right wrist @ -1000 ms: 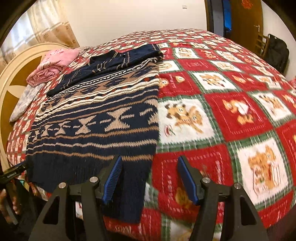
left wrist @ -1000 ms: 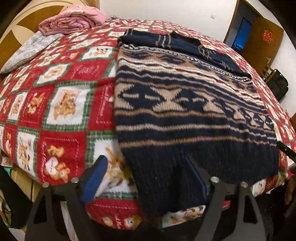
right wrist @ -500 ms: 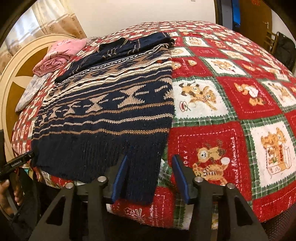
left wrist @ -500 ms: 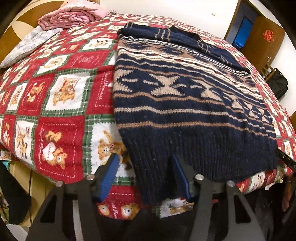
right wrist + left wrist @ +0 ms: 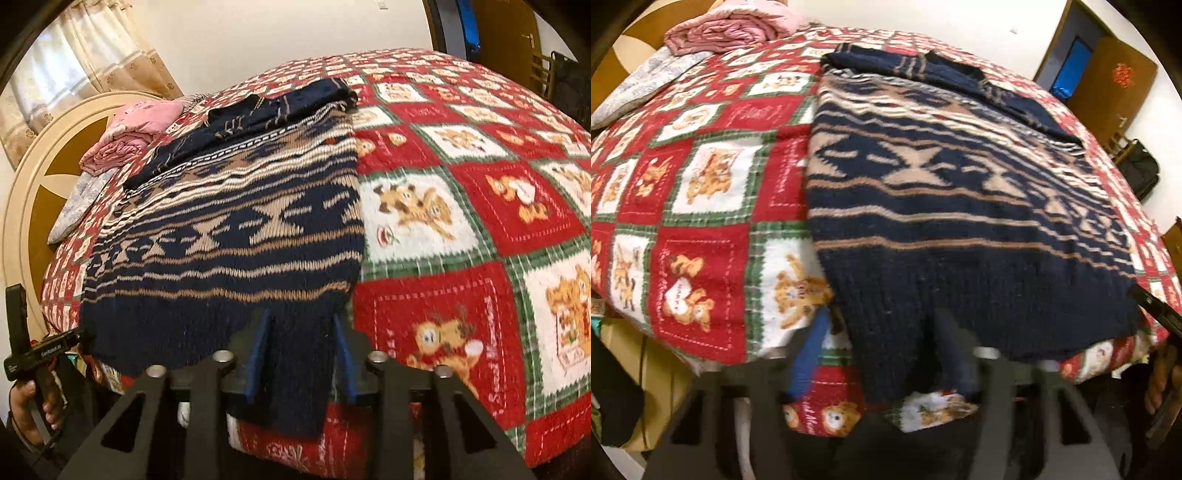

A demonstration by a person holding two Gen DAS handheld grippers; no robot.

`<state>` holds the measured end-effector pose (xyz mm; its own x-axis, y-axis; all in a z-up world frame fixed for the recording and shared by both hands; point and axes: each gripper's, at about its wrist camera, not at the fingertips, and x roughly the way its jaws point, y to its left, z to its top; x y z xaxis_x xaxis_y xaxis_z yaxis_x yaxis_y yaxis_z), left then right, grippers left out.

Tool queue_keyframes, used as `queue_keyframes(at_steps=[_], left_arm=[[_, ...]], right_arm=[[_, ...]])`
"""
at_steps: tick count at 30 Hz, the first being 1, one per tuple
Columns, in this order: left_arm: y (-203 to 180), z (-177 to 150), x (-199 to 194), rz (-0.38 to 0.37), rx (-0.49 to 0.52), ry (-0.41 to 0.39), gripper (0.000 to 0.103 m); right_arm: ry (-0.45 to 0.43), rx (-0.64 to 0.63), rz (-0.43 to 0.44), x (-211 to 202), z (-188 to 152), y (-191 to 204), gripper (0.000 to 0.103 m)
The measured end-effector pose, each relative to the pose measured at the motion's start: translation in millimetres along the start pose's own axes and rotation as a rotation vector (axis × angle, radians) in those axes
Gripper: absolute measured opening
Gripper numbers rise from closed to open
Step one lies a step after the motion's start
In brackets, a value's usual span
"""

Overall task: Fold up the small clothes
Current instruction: 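Close both tools on the patterned hem edge of the navy sweater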

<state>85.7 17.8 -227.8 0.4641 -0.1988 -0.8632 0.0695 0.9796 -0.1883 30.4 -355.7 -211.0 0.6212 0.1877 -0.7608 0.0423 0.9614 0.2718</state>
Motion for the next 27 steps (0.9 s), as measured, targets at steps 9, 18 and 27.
queue_keyframes(at_steps=[9, 18, 27], left_arm=[[6, 2, 4, -0.060, -0.043, 0.026, 0.026], [3, 6, -4, -0.114, -0.002, -0.015, 0.012], [10, 5, 5, -0.123, -0.048, 0.011, 0.016]], right_arm=[[0.020, 0.028, 0.049, -3, 0, -9, 0.026], [-0.037, -0.088, 0.015, -21, -3, 15, 0.026], [0.127, -0.020, 0.066, -14, -27, -3, 0.035]])
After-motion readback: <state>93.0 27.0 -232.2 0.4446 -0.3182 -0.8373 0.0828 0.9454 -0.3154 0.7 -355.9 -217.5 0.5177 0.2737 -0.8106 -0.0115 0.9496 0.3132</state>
